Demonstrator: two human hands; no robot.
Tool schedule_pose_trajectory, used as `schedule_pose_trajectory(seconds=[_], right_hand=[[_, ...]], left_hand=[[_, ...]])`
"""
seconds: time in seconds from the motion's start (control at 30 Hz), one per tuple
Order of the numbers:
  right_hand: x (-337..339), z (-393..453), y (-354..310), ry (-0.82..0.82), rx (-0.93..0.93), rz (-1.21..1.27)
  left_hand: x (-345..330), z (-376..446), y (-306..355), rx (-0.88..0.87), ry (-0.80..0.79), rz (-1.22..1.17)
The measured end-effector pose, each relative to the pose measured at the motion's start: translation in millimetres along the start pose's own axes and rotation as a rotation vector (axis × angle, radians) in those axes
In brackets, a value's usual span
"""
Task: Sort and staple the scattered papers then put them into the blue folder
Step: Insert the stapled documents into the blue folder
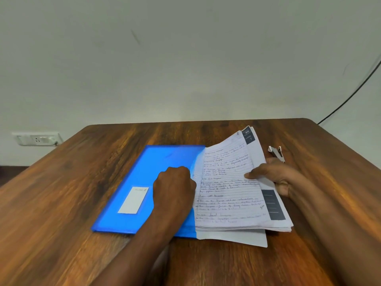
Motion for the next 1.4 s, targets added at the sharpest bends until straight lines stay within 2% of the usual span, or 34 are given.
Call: schedule_pose_trajectory(seconds=[0.4, 0.8, 0.97, 1.1, 1.2, 1.4], right_hand=[[-41, 5, 8, 0.004, -0.059, 0.089], [-99, 2, 20, 0.020, -0.129, 0.056], [-104, 1, 17, 0.057, -0.083, 0.001], [-86, 2, 13, 0.226, 0.090, -0.207], [-77, 1, 14, 0.295, 0.172, -0.358], [-90, -3, 15, 0.278, 0.108, -0.271]], left_hand=[[5, -8, 20, -0.121, -0.037, 0.055], [-5, -19, 34, -0.229, -0.095, 0.013], [-5, -20, 31, -0.220, -0.080, -0.008], [-6, -21, 30, -0.200, -0.072, -0.020], [-11, -21, 32, -0.219, -0.095, 0.002], [-9, -24, 42, -0.305, -0.198, 0.066]])
Point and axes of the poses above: each hand's wrist, its own z-axis towards the middle knuckle, its own x-axis out of the back of the hand, y = z × x, the point moved 3 cm from there along z, towards the middle knuckle, and after that the axes turned 8 degrees about y, right-handed, at the moved point
